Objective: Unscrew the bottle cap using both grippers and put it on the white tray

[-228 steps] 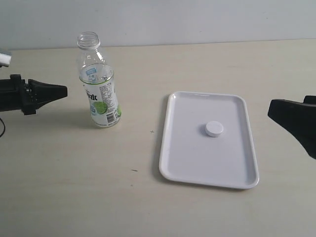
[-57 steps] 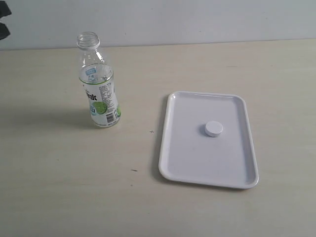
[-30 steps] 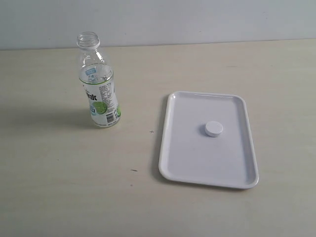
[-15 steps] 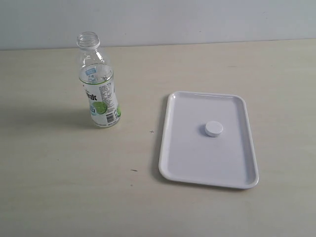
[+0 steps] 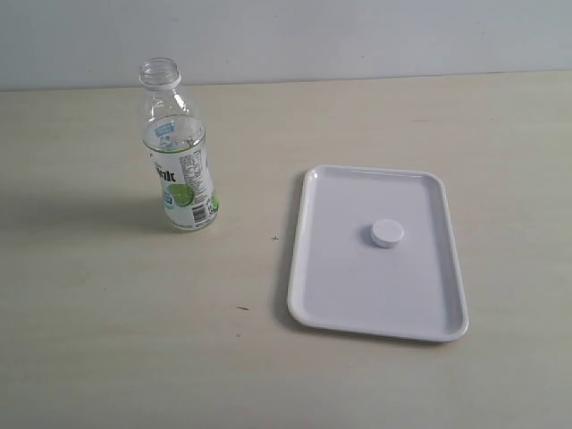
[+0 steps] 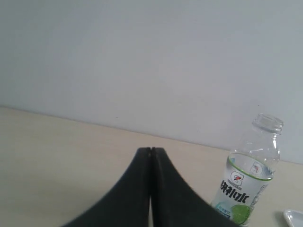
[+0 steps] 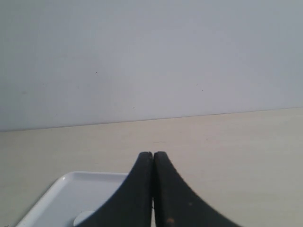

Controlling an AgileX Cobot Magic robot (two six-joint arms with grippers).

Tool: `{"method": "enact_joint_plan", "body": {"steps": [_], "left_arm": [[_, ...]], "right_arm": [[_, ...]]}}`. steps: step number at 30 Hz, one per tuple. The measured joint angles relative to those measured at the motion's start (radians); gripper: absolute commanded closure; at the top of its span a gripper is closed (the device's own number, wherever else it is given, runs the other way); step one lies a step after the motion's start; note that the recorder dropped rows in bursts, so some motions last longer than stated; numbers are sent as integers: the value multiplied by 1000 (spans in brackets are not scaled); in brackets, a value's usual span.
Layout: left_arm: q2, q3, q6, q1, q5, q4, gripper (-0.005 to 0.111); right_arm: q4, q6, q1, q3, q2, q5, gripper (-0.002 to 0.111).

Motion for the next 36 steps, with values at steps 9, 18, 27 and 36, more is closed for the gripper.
{"method": "enact_joint_plan", "body": {"steps": [9, 18, 27, 36], "left_arm": [[0, 0, 5, 0, 54, -4, 107], [0, 0, 5, 0, 54, -4, 107], [0, 0, 5, 0, 54, -4, 107], [0, 0, 5, 0, 54, -4, 107]], "right_arm": [[0, 0, 0, 0, 0, 0, 108], [0, 0, 0, 0, 0, 0, 108], [0, 0, 0, 0, 0, 0, 108], [0, 0, 0, 0, 0, 0, 108]]}}
